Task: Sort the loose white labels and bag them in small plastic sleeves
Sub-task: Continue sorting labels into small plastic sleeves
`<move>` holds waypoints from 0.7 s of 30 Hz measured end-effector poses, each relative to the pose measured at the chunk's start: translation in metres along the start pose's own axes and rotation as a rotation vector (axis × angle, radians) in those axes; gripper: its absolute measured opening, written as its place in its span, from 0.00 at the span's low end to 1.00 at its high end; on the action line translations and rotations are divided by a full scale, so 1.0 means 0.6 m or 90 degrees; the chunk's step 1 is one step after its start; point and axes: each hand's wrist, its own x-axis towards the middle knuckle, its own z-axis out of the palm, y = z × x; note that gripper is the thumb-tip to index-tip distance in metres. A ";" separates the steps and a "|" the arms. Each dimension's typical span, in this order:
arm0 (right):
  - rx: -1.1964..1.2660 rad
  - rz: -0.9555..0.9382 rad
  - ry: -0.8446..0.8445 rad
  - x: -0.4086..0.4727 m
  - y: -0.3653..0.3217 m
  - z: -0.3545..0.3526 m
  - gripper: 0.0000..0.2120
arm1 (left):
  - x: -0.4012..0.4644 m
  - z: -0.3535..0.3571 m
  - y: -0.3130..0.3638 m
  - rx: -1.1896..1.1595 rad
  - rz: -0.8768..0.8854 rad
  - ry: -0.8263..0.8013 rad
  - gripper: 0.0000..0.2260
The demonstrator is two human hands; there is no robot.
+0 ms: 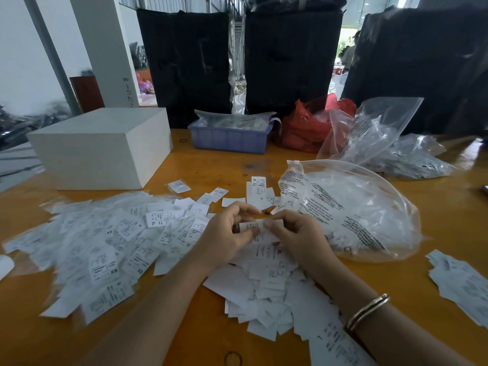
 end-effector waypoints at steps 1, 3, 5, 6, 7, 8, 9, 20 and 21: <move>-0.007 0.000 0.018 0.000 -0.001 0.001 0.06 | 0.000 0.000 0.001 -0.002 0.000 0.000 0.11; -0.033 -0.008 0.047 -0.001 -0.001 0.002 0.09 | 0.001 0.001 0.003 0.003 0.003 0.005 0.11; -0.048 -0.013 0.078 0.000 0.000 0.003 0.10 | 0.002 0.000 0.003 0.014 0.005 0.004 0.12; -0.030 -0.001 0.100 0.001 0.001 0.003 0.10 | 0.002 -0.001 0.003 0.016 0.004 0.003 0.12; -0.002 0.015 0.125 0.002 0.001 0.002 0.09 | 0.002 -0.001 0.002 0.012 0.000 0.004 0.11; 0.024 0.029 0.146 0.004 0.002 -0.001 0.09 | 0.002 -0.002 0.002 0.006 -0.006 0.006 0.11; 0.047 0.039 0.151 0.005 0.001 -0.006 0.08 | 0.002 -0.002 0.001 -0.003 -0.011 0.010 0.11; 0.057 0.018 0.045 0.000 0.000 -0.002 0.11 | 0.004 0.000 0.000 0.008 0.002 0.053 0.10; 0.038 0.009 0.036 0.000 0.000 -0.003 0.11 | 0.004 0.001 0.000 0.013 0.003 0.051 0.10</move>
